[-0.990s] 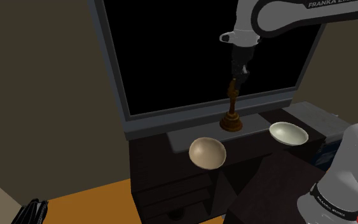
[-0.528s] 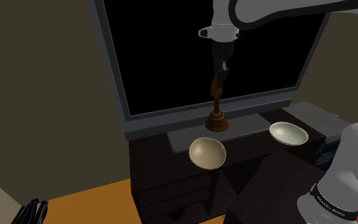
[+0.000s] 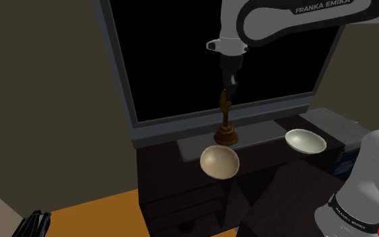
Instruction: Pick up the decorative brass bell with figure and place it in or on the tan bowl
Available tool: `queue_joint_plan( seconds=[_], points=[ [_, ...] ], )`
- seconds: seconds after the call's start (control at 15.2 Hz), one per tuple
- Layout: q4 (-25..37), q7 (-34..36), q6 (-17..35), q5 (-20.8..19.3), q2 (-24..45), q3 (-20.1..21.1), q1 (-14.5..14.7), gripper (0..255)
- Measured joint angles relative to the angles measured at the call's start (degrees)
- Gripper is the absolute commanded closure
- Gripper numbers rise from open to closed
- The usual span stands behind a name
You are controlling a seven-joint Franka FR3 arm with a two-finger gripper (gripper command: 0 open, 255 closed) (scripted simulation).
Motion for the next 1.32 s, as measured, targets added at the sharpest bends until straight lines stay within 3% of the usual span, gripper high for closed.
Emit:
queue_joint_plan(
  seconds=[1.32],
  points=[
    [-13.5, 1.2, 15.6, -0.5, 2.2, -0.4, -0.2, 255]
  ],
)
